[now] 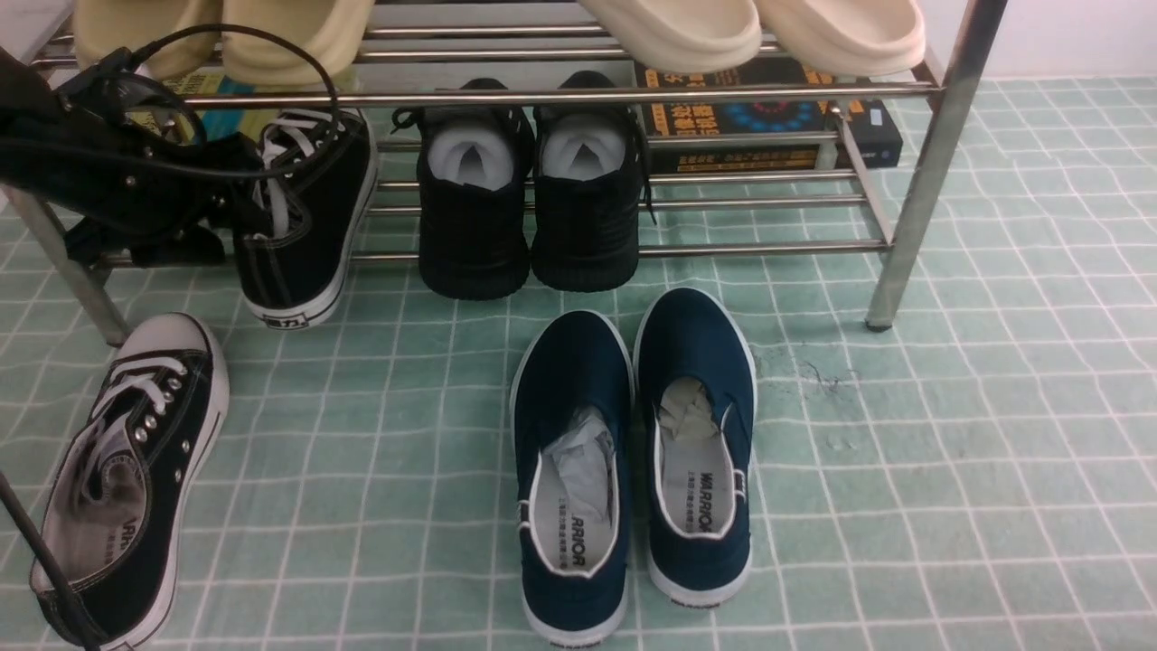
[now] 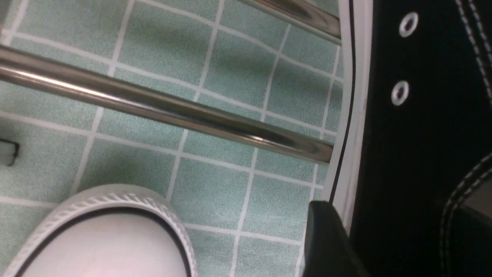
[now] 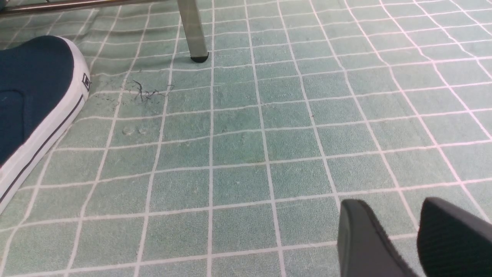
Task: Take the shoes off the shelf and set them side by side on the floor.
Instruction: 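Grasp the leftmost shoe on the bottom shelf of the shoe rack with the left gripper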
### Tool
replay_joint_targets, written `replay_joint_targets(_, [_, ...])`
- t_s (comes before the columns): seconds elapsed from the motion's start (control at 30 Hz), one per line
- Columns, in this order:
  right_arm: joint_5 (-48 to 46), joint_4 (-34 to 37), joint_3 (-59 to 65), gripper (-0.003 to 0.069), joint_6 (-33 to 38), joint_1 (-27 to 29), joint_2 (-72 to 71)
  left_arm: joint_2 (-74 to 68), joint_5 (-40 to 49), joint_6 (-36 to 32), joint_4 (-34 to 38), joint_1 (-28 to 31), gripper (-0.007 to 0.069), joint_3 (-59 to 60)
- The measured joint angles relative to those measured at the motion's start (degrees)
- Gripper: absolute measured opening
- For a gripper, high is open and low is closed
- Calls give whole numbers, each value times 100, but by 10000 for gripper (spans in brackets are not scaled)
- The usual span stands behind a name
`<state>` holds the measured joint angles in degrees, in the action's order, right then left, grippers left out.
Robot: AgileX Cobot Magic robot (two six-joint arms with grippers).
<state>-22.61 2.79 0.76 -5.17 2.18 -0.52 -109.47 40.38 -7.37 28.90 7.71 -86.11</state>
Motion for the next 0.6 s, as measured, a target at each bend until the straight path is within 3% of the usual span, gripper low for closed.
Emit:
replay_joint_targets(0.07, [0, 0, 0, 239, 0, 0, 0, -41, 0, 0, 6, 0, 350, -12])
replay_joint_targets(0.2, [0, 0, 0, 239, 0, 0, 0, -93, 30, 0, 54, 0, 233, -38])
replay_joint_targets(0.23, [0, 0, 0, 239, 0, 0, 0, -93, 30, 0, 61, 0, 136, -38])
replay_joint_targets(0.3, [0, 0, 0, 239, 0, 0, 0, -86, 47, 0, 23, 0, 50, -38])
replay_joint_targets(0.47, [0, 0, 0, 239, 0, 0, 0, 43, 326, 109, -76, 0, 17, -38])
replay_joint_targets(0.6, [0, 0, 0, 239, 0, 0, 0, 364, 953, 566, -198, 0, 17, -38])
